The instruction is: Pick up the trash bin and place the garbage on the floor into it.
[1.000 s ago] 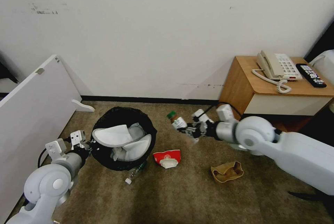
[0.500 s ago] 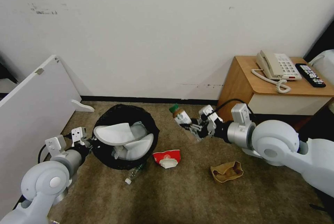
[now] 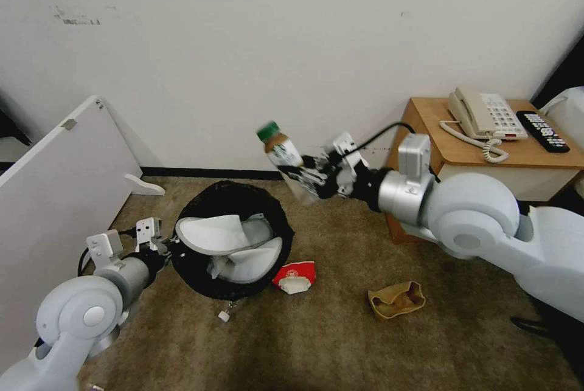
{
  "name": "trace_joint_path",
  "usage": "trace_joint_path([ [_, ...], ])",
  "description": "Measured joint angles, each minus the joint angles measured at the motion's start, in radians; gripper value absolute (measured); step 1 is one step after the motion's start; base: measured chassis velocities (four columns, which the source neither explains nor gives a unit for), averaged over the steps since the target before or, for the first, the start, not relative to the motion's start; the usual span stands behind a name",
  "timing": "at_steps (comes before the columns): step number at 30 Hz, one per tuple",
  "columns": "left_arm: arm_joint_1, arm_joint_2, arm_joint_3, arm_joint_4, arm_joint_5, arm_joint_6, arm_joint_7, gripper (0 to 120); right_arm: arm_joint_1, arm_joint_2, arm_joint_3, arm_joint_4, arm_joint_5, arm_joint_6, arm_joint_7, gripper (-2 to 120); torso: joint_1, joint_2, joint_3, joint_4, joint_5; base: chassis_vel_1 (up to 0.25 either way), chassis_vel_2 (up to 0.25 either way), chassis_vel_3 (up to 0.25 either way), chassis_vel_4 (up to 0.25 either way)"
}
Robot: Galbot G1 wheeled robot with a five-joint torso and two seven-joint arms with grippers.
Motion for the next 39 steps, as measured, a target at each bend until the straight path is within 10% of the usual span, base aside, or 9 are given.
trace_joint_path([
  [14,-0.037,-0.019,0.031,0.002,-0.064,0.021,-0.045,1,0.127,0.219,-0.102,-0.061,0.018,-0.002,0.034,25,0.0,0.0,0.0,0.0004,-0.0001,0.0,0.0,0.0,0.0],
  [39,-0.046,-0.051,-0.006,0.009,-0.139,0.025,-0.107,1,0.1,0.199,-0.145,-0.083,-0.077,0.006,-0.04,25,0.0,0.0,0.0,0.0003,0.0001,0.0,0.0,0.0,0.0],
])
